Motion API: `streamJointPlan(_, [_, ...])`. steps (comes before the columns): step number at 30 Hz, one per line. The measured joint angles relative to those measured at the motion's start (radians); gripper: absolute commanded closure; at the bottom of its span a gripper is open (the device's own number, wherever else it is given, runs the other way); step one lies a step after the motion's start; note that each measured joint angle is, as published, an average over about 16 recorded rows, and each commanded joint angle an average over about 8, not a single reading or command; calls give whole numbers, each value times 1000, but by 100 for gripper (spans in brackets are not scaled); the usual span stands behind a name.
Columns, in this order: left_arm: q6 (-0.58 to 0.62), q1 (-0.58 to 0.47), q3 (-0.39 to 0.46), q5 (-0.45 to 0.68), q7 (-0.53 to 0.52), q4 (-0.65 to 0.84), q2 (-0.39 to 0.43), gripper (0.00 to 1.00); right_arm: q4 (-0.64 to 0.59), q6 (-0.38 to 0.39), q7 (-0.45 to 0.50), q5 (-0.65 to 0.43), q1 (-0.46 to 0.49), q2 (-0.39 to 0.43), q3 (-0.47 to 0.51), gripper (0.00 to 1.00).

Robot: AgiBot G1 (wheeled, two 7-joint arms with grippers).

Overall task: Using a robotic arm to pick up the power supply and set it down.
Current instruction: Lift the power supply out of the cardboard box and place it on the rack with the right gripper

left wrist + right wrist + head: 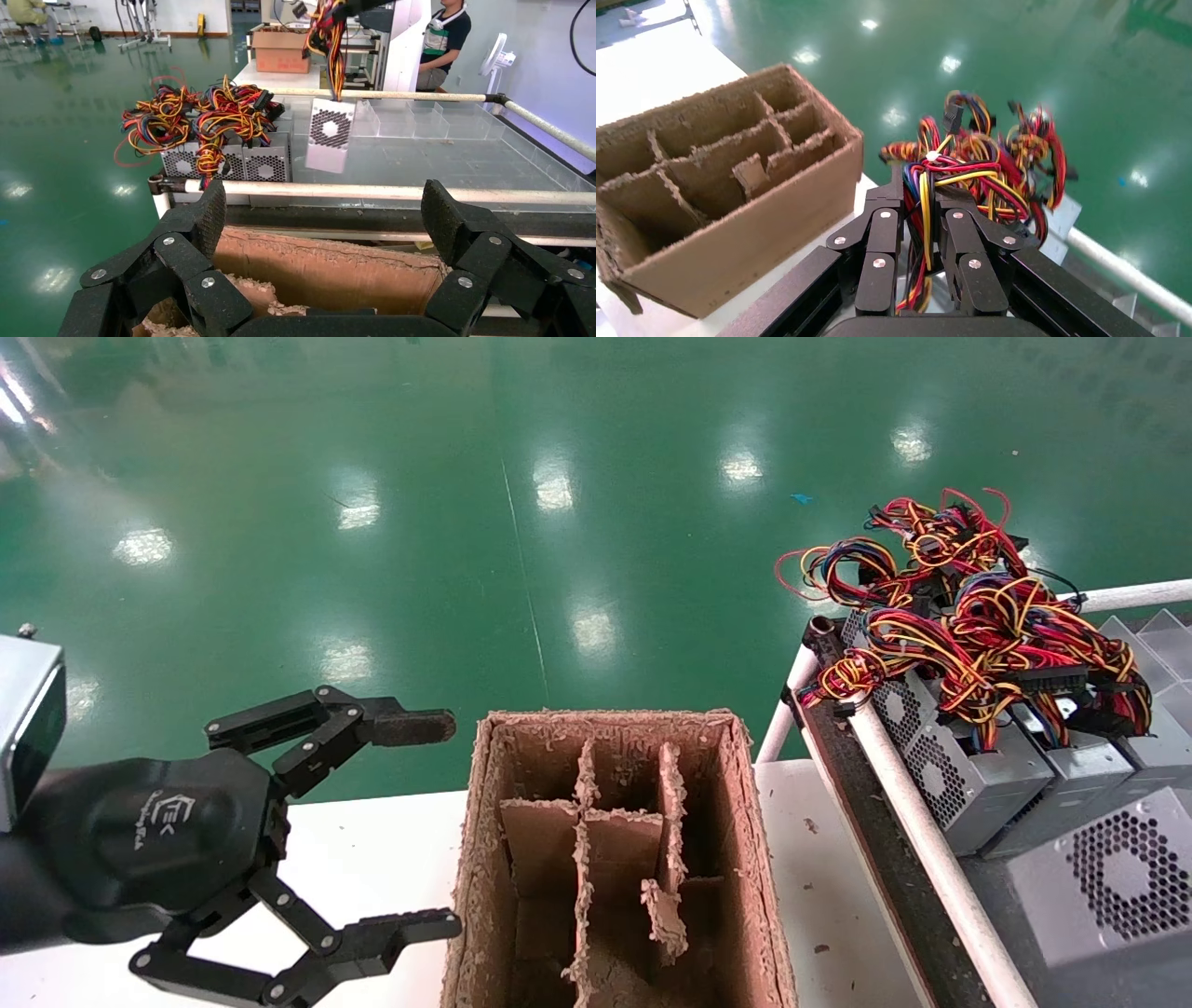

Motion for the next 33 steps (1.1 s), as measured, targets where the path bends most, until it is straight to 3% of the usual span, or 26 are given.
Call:
streamJointPlan(10, [0, 0, 0, 0, 0, 0, 0, 0, -18, 52, -87, 51, -62, -32, -85, 100])
streamJointPlan(21, [0, 0, 0, 0, 0, 0, 0, 0, 89, 177, -75, 65, -91, -67, -110, 100])
streamJointPlan(22, [0, 0, 0, 0, 0, 0, 0, 0, 99, 188, -72, 65, -92, -69, -111, 92])
streamJointPlan(29, [0, 0, 0, 0, 0, 0, 0, 0, 149, 253, -49, 64, -97, -78, -114, 5])
streamJointPlan(30, [0, 0, 0, 0, 0, 0, 0, 0, 154, 259, -46, 64, -97, -78, -114, 0])
streamJointPlan(33, [0, 0, 0, 0, 0, 0, 0, 0, 163, 272, -38, 66, -97, -80, -114, 0])
